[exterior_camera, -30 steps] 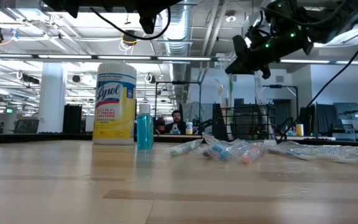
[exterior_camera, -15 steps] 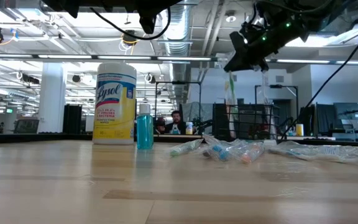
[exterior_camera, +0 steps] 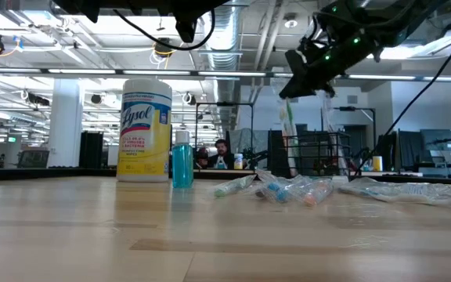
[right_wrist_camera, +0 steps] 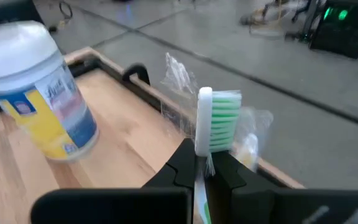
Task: Pick & Place toothbrushing station
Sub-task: Put the right green toothbrush into the black wire organizer
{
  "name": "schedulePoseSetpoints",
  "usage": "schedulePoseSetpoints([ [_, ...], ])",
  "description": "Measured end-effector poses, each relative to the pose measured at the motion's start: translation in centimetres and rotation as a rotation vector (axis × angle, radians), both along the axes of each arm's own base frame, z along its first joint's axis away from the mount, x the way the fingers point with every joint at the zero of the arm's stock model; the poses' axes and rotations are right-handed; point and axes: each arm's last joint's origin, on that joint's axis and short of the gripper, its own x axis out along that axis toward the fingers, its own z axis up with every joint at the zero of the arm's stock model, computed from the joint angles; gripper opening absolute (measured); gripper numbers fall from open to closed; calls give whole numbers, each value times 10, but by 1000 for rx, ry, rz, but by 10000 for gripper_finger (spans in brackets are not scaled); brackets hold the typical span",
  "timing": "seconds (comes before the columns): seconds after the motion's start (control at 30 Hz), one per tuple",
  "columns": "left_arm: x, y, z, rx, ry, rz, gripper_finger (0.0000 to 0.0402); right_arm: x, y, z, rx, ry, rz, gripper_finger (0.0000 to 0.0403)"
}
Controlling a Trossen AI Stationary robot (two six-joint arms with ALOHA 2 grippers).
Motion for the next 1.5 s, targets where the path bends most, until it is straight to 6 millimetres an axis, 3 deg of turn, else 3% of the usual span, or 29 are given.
schedulePoseSetpoints([
  [0.4,0,0,0,0,3,0,102,11,-16,-23,35,21,-9,7],
  [0.6,0,0,0,0,4,0,102,11,-16,-23,42,18,5,8],
  [0.93,0,0,0,0,4,0,102,11,-16,-23,44,21,7,42],
  [1.5,0,0,-1,0,8,0,102,7,-14,-18,42,25,10,43],
])
